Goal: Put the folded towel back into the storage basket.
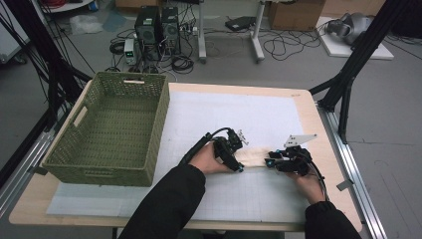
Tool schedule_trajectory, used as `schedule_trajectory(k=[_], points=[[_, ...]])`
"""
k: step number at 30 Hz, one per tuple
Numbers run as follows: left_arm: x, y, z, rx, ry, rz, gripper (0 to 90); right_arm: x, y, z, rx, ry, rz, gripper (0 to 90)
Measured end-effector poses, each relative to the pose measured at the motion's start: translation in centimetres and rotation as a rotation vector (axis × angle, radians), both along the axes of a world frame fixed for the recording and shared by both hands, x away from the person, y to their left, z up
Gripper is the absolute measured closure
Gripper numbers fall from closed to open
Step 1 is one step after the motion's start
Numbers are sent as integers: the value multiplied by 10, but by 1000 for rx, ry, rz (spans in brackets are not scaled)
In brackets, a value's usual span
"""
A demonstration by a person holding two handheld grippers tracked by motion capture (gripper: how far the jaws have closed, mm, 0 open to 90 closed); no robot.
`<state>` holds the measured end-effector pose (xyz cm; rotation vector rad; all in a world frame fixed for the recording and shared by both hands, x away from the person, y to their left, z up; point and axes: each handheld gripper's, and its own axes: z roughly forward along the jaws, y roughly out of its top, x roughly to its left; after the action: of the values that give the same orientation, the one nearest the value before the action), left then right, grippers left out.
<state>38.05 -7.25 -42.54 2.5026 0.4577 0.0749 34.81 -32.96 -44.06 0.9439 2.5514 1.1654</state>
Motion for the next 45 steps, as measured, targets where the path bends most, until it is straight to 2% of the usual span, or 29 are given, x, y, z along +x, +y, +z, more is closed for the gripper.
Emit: schedule_trajectory(k=[2,3,5,6,7,9,11,12,14,16,17,20,22,26,30,33,38,42,45], points=[[2,2,6,-24,46,0,318,-2,1,-1,-8,-9,-4,606],[2,3,10,-37,46,-3,346,-3,2,-1,-18,-23,-6,606],[3,6,23,-79,53,-10,336,-5,4,-2,-34,-47,-8,608],[2,5,31,-95,40,-6,331,-6,5,-2,-37,-48,-7,608],[3,4,36,-81,22,-8,324,-5,4,-2,-34,-50,-6,609],[7,3,40,-56,14,-3,325,-5,4,-3,-22,-40,-8,609],[12,2,36,-29,26,7,325,-5,3,-3,-25,-45,-9,609],[13,0,29,7,42,7,328,-6,4,-3,-26,-46,-10,609],[13,-3,18,48,69,1,323,-6,3,-3,-24,-43,-12,609],[13,-5,10,63,99,-8,324,-6,3,-3,-17,-42,-10,609],[12,-5,6,58,88,-12,318,-6,3,-3,-18,-42,-8,609],[12,-2,5,34,91,-13,305,-6,2,-3,-17,-45,-6,609],[11,-2,4,37,71,-21,313,-6,3,-3,-23,-48,-8,608],[0,-5,1,48,-10,-22,305,-6,3,-3,-26,-50,-9,606],[-4,-6,0,53,-35,-7,307,-8,5,-3,-35,-54,-13,599],[-6,-8,1,63,-43,10,315,-8,5,-3,-27,-53,-18,593],[-6,-11,2,84,-46,5,331,-7,5,-3,-26,-51,-15,591],[-4,-14,4,111,-32,13,343,-6,4,-3,-29,-60,-9,590],[-2,-14,5,112,-26,23,377,-6,5,-3,-33,-61,-6,588]])
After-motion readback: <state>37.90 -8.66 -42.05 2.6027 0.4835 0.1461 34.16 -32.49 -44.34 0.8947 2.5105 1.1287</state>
